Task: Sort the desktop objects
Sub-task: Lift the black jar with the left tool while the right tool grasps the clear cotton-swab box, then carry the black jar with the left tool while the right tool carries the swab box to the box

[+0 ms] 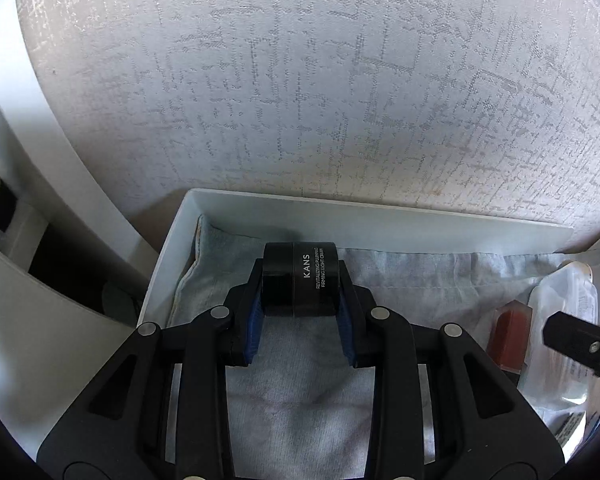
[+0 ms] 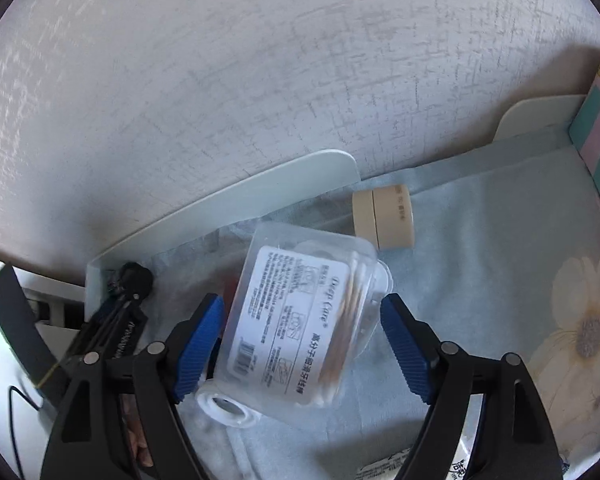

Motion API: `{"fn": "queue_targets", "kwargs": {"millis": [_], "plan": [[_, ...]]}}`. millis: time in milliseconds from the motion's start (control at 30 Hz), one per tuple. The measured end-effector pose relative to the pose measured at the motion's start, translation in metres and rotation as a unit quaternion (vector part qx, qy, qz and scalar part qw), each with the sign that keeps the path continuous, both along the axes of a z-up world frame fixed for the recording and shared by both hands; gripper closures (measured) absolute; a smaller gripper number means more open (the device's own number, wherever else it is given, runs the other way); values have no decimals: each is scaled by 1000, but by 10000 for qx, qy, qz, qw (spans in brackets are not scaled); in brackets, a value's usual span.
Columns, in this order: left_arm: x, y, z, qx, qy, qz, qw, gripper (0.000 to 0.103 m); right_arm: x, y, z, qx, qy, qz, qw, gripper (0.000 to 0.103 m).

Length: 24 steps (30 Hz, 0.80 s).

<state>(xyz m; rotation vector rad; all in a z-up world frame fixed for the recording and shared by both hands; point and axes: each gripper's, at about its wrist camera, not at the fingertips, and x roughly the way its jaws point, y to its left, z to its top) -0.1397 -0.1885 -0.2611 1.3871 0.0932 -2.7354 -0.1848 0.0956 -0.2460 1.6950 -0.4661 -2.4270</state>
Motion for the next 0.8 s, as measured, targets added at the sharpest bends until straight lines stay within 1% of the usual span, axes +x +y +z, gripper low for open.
{"fn": "queue_targets", "kwargs": {"millis": [33,200,267,367,533,667,800], "plan": [[2,-2,1,8,-3,-7,10000,75,1,3,0,-39,53,35,10000,41],[12,-7,4,6,-7,-35,10000,75,3,19,0,-202,44,16,9998,41],[17,-9,7,48,-30,-30,10000,75,5,24,4,-263,64,19,9996,41],[25,-12,19,112,46,-25,9999,75,7,27,19,-231,210,195,9993,42],[40,-19,52,201,150,-14,9997,75,17,28,54,-13,540,613,9967,43],[57,-15,86,182,183,-90,9996,75,27,35,79,-36,706,847,9939,43],[72,-1,118,160,224,-253,9993,75,36,55,103,-184,719,1001,9922,43]]}}
